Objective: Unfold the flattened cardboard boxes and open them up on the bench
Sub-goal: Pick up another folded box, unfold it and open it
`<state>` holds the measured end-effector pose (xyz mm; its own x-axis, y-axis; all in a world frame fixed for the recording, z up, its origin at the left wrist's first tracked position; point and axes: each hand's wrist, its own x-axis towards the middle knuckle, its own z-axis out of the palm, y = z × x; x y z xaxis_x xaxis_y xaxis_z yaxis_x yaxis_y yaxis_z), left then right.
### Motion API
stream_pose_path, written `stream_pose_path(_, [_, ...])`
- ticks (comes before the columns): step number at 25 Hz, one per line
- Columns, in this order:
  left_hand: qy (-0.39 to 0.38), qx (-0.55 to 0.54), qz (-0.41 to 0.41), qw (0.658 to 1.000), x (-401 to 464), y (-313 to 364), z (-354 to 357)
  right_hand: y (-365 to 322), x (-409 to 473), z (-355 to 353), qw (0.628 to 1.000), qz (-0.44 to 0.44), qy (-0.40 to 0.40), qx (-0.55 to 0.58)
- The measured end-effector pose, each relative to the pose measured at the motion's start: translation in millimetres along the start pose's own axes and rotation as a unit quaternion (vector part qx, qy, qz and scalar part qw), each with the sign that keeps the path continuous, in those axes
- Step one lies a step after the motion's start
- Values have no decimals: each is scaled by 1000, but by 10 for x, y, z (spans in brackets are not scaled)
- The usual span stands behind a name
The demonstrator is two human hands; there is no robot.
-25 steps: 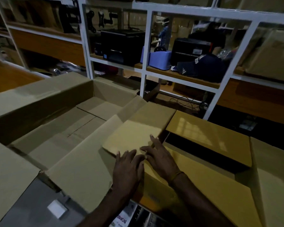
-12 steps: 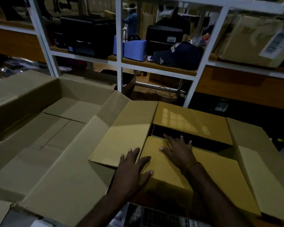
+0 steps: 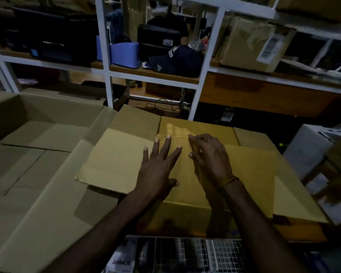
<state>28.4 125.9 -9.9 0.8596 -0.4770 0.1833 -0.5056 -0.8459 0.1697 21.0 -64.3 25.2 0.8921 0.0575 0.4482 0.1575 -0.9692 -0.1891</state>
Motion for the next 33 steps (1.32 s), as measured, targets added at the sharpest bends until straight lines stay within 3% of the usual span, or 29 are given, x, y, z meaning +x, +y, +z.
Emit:
stream_pose_path(3, [93, -2, 10, 996, -38, 206, -283, -98, -154, -332, 996, -50, 61, -33])
stream_pose_path(6, [180, -83, -11, 980, -237, 447, -624, -198, -415, -683, 994, -51, 95, 14])
stream_pose_path(8, [206, -115, -36, 971, -468, 594, -813, -234, -660, -912, 992, -27, 118, 33])
stream_pose_path(10, [201, -105, -50, 973, -730, 712, -943, -262, -904, -1117, 995, 22, 89, 34])
stream_pose_path(15, [70, -25, -81, 994, -1358, 995, -1035, -440, -1524, -1417, 987, 86, -129, 32])
stream_pose_path(20, [-82, 5, 3, 997, -1711, 1096, -589, -304, -1997, -983, 958, 58, -249, 126])
stream_pose_path(24, [-214, 44, 69, 973, -1721, 1067, -121, -14, -2169, -689, 952, 73, -285, 83])
stream_pose_path(27, [-272, 31, 56, 960, -1693, 1034, 77, 144, -2138, -543, 946, 106, -303, 45])
stream_pose_path(30, [-262, 29, 30, 964, -1600, 1025, 186, 214, -2039, -459, 946, 104, -308, -16])
stream_pose_path(33, [-220, 59, 4, 974, -1413, 1056, 259, 249, -1955, -397, 958, 112, -262, -34])
